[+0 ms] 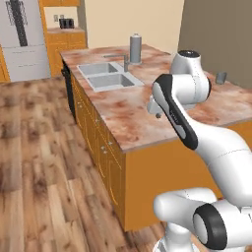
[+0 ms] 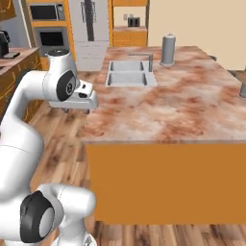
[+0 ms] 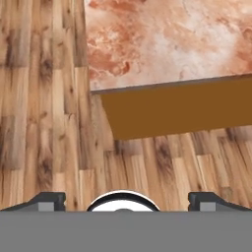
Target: Take a straw from the drawer in front and place it inside the glass cup on the dining counter.
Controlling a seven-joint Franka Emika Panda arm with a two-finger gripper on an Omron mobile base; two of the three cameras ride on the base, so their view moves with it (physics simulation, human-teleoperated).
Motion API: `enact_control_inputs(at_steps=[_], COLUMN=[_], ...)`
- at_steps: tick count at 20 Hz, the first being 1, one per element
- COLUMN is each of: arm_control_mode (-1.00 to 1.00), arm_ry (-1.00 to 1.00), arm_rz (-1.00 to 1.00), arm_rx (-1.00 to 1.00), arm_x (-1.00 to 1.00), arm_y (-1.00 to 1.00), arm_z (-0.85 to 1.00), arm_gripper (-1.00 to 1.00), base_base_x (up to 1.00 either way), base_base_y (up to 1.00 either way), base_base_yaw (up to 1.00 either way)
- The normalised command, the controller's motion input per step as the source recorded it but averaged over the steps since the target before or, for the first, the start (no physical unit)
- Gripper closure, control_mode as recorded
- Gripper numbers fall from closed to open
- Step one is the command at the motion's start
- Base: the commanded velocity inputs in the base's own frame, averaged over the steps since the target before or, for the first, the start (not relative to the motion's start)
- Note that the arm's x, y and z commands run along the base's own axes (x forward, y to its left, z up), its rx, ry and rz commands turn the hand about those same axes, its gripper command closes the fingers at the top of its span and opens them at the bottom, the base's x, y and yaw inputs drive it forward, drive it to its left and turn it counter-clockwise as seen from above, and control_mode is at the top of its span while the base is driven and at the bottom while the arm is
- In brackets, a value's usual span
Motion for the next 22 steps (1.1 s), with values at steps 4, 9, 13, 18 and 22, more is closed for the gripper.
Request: enact_control_inputs(at_steps=[4, 9, 13, 18, 22], arm_control_mode=[1.0, 1.0, 1.0, 1.0, 1.0], arm_ry=[0.0, 0.0, 0.0, 0.0, 0.0], arm_rz=[0.0, 0.0, 0.0, 0.0, 0.0], arm_rx=[0.0, 0.0, 0.0, 0.0, 0.0], arm_x=[0.0, 0.0, 0.0, 0.0, 0.0], arm_y=[0.0, 0.0, 0.0, 0.0, 0.0], arm_z=[0.0, 0.0, 0.0, 0.0, 0.0], arm_gripper=[-1.0, -1.0, -1.0, -1.0, -1.0], base_base_x=[0.0, 0.04, 0.29, 0.49, 0.0], base_base_y=[0.66, 0.85, 0.71, 0.65, 0.46], base_base_yaw=[-0.48, -0.5, -0.45, -0.35, -0.18])
